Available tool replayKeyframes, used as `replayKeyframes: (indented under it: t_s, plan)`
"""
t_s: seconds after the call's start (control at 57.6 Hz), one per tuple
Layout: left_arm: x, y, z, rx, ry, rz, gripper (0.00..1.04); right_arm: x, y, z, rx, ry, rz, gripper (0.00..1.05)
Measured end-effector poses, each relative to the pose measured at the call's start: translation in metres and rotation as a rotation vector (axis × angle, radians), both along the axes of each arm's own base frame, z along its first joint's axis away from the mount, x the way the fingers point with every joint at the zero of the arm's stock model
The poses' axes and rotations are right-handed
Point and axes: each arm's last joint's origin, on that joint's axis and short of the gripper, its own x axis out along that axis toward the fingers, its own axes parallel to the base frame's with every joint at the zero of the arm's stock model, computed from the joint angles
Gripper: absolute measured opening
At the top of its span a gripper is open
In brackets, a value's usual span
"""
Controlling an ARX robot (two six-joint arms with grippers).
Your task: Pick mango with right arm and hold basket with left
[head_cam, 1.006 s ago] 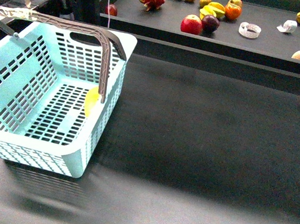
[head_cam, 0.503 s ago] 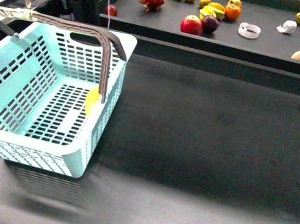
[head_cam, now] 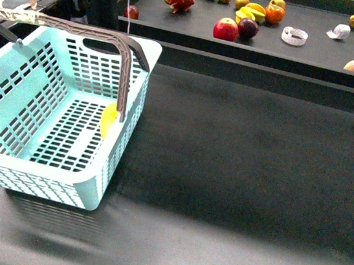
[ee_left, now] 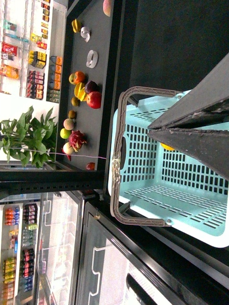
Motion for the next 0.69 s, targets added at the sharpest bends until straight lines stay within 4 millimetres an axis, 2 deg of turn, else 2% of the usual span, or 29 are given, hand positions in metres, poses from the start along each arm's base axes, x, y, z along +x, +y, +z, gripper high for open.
replayKeyframes:
  t_s: [0.399,0.521,0.694]
  plan:
    - [-0.011,0.0,-0.001,0.0,0.0,0.0,0.02,0.0,0.0,0.0,0.0,0.0,0.0,0.96]
    - [-0.022,0.0,-0.004,0.0,0.01,-0.001,0.02,0.0,0.0,0.0,0.0,0.0,0.0,0.96]
    - [-0.022,0.0,-0.003,0.0,0.006,-0.001,0.02,0.0,0.0,0.0,0.0,0.0,0.0,0.96]
